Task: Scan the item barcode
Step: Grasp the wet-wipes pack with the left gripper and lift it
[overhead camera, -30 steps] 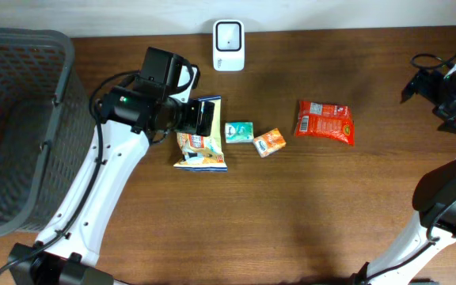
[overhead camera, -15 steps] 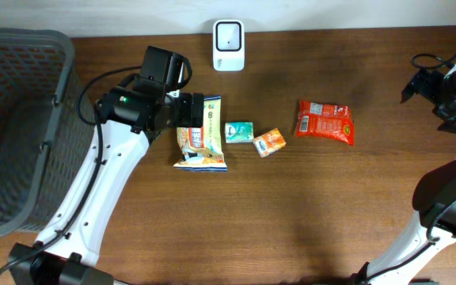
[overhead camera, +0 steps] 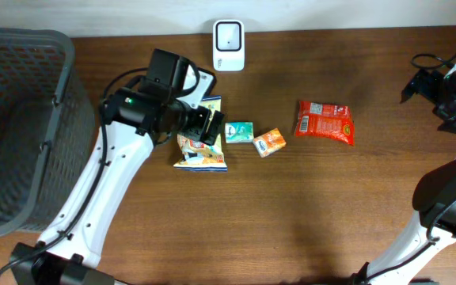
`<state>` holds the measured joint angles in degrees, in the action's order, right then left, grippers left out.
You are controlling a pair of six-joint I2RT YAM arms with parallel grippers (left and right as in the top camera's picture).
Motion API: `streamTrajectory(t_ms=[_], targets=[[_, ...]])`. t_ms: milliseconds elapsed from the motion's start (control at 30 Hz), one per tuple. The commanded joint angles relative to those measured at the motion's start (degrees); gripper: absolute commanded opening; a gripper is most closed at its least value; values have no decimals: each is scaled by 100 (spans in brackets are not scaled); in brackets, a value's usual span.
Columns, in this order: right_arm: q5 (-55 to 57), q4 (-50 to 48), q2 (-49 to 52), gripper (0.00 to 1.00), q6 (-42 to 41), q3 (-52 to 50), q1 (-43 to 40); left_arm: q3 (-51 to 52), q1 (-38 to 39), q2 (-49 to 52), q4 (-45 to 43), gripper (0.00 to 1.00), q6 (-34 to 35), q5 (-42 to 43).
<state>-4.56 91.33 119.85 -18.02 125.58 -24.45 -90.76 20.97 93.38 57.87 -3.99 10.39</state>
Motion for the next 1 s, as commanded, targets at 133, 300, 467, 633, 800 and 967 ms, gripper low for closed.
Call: streamTrajectory(t_ms=[133, 300, 467, 633, 800, 967], targets=[[-35, 17, -24, 98, -48, 7, 4, -118, 70, 190, 63, 99, -212, 190], [-35, 17, -24, 99, -48, 7, 4, -118, 229, 328, 72, 99, -214, 55], [-35, 17, -24, 98, -48, 7, 4, -118, 243, 328, 140, 99, -210, 35], [-35, 17, -24, 98, -48, 4, 4, -118, 446, 341, 177, 99, -208, 26], [-35, 17, -24, 99, -48, 7, 4, -116, 452, 621, 181, 99, 708, -966], [-35, 17, -24, 98, -48, 4, 4, -116, 452, 1285, 286, 99, 1239, -1246]])
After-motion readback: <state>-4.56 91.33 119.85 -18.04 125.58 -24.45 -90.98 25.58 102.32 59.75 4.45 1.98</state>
